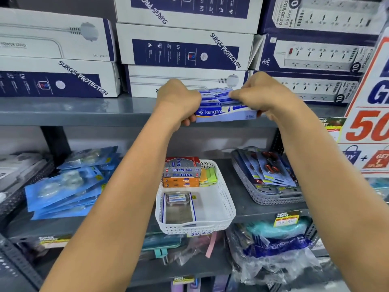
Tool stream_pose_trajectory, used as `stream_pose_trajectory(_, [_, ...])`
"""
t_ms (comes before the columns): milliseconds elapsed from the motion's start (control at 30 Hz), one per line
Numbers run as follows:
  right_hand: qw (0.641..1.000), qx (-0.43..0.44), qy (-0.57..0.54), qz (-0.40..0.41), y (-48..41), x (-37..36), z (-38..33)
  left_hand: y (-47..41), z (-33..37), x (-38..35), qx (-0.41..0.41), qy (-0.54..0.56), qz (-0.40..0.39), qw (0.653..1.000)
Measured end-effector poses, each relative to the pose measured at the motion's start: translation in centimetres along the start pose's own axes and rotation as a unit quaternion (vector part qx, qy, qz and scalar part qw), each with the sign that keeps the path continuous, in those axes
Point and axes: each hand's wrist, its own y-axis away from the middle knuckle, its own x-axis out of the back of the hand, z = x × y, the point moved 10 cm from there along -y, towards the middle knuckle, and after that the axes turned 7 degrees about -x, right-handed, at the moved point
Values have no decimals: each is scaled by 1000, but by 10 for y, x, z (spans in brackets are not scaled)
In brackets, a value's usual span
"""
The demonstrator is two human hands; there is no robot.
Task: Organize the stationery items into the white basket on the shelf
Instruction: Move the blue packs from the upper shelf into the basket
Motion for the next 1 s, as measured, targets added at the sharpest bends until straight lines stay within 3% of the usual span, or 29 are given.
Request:
stream_pose_trajectory(233, [998, 34, -11, -47, 34, -26, 1, 40, -24, 15, 5, 15, 23, 1000])
stream_pose_trajectory(433, [997, 48, -21, -48, 53, -36, 19, 66, -20, 16, -53, -30, 66, 996])
stream_pose_trajectory(633, [997, 54, 35, -47, 62, -55, 57, 84, -43, -11, -47, -109, 20, 993])
stream_pose_trajectory(1000, [990, -75, 2, -121, 38, -144, 165, 91, -166, -110, 94, -94, -106, 985])
